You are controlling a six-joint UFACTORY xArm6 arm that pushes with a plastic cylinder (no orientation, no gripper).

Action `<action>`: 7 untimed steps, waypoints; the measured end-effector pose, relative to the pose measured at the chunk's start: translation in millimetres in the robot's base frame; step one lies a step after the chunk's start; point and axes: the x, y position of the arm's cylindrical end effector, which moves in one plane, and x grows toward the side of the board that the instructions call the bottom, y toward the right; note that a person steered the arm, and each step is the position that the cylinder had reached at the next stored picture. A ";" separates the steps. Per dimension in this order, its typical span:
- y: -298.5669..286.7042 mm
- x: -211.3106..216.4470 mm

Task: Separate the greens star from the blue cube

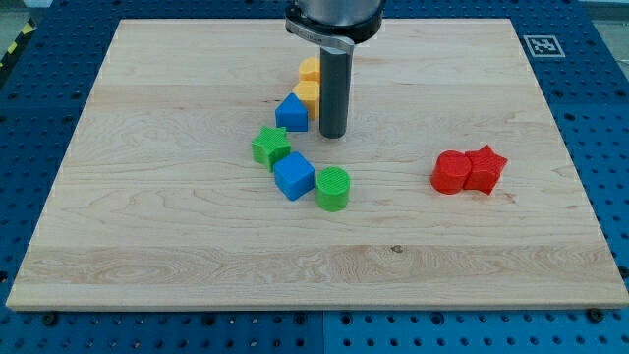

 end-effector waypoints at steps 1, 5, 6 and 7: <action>0.6 -55.5; 75.0 20.9; 75.0 24.2; 75.0 54.6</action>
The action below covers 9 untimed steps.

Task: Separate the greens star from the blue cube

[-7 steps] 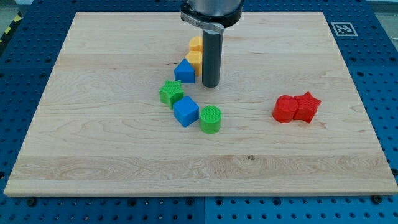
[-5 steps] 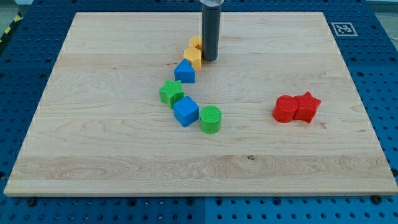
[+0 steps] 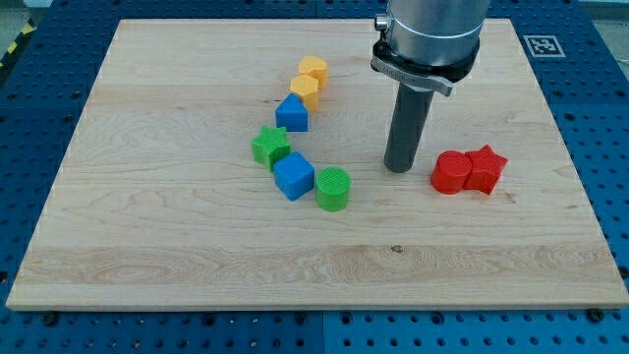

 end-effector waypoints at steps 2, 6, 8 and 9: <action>-14.0 1.8; -93.5 -14.6; -139.2 -47.5; -189.1 -54.7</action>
